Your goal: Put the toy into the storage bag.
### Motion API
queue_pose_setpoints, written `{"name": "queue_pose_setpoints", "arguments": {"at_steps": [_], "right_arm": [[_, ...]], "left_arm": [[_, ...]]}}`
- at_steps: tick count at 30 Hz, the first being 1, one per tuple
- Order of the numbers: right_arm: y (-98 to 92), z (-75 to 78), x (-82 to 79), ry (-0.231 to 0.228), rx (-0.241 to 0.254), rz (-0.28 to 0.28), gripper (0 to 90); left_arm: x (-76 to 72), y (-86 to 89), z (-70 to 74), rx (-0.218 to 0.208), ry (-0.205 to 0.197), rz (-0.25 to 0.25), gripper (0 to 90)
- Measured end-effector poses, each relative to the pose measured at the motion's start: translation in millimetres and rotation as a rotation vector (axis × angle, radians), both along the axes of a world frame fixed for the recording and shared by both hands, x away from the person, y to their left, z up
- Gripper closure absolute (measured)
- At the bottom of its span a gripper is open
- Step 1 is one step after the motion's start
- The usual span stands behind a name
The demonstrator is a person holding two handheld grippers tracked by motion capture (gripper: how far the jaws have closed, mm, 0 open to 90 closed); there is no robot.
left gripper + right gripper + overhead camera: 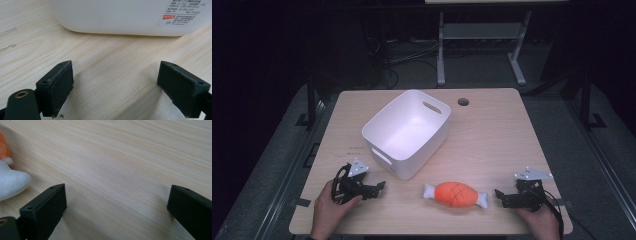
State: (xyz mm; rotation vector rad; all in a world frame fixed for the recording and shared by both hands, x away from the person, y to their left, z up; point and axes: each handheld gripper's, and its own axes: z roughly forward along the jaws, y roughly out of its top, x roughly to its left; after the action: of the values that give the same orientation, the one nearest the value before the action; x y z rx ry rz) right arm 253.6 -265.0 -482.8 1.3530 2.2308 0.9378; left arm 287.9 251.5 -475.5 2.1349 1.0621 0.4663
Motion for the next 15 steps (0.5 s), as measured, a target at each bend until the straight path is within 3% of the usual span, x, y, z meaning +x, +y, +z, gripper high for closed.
{"name": "queue_pose_setpoints", "arguments": {"at_steps": [6,9,10,15], "right_arm": [[-0.8,0.5,0.2,0.004,-0.002,0.01,2.6],[-1.3,2.1,0.0,0.007,-0.002,0.021,7.9],[-2.5,4.7,-0.4,0.005,-0.004,0.031,14.9],[-4.1,8.7,1.0,0.022,0.005,0.039,23.0]], "left_arm": [[0.0,0.0,0.0,0.0,0.0,0.0,12.6],[0.0,0.0,0.0,-0.001,0.0,0.0,12.6],[0.0,0.0,0.0,0.0,0.0,0.0,12.6],[0.0,0.0,0.0,0.0,0.0,0.0,12.6]]}}
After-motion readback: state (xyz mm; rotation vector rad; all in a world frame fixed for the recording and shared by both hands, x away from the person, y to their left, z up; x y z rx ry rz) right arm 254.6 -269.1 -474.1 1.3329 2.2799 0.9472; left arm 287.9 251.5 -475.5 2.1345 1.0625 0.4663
